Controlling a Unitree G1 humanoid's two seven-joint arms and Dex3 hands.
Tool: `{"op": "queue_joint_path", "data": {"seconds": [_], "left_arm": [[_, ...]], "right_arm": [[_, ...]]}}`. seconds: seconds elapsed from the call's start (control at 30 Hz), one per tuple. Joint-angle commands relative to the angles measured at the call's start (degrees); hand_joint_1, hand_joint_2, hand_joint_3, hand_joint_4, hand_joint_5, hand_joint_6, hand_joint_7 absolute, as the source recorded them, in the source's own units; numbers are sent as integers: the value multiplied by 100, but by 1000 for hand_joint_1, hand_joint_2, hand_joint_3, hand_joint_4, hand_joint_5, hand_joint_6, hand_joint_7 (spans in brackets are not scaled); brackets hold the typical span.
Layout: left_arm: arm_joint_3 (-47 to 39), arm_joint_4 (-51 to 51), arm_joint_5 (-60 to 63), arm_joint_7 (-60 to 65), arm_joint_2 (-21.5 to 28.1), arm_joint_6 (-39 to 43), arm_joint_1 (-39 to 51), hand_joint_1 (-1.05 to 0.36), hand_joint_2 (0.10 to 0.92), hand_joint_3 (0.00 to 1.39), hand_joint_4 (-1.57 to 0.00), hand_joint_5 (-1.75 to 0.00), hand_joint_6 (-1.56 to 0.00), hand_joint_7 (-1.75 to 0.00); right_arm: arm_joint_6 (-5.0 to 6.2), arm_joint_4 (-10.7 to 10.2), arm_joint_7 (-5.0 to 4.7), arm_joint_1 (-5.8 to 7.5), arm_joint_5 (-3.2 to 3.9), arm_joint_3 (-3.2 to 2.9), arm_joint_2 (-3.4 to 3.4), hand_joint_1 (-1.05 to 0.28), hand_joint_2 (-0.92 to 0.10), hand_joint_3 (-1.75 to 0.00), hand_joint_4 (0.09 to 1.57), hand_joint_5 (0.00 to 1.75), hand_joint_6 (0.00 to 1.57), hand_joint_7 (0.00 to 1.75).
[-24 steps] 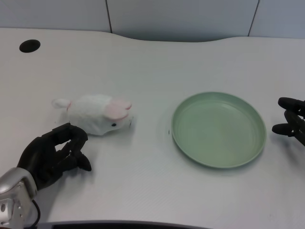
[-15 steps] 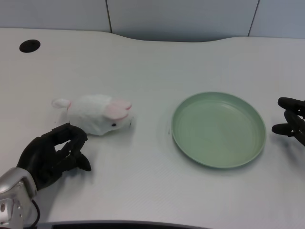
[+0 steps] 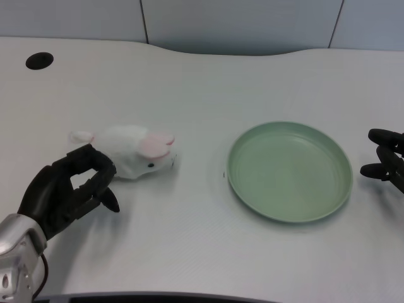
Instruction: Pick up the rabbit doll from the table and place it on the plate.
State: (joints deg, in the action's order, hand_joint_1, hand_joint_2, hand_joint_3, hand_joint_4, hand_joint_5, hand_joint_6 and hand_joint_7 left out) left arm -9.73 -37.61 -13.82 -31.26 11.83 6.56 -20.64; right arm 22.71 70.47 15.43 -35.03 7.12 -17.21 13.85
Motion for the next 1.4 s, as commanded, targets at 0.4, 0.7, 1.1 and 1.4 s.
{"op": "queue_joint_path", "data": {"seconds": [0.4,0.7,1.1,1.4], "left_arm": [[1137,1036,3720,2395,1115,2379,-238,-478,921,504,-558,-1746,-423,-1572],[2241,547,5465,2594,1917,1862,-1398,-713,921,168,-222,-243,-309,-28],[3311,-959,5809,1946,1664,1592,-2903,-1019,921,158,0,-9,-62,0],[4039,-2843,5987,1717,886,1079,-3990,-1048,921,145,-11,-6,-52,-9]], "right_arm": [[46,15,-73,-34,-5,36,-21,-424,-921,-252,734,840,961,2],[80,12,-84,-6,7,59,-31,-413,-921,-247,736,836,970,6],[22,-33,-73,18,50,54,-23,-413,-921,-261,738,833,955,1],[16,-139,-41,107,80,54,-22,-407,-921,-271,722,833,941,0]]}}
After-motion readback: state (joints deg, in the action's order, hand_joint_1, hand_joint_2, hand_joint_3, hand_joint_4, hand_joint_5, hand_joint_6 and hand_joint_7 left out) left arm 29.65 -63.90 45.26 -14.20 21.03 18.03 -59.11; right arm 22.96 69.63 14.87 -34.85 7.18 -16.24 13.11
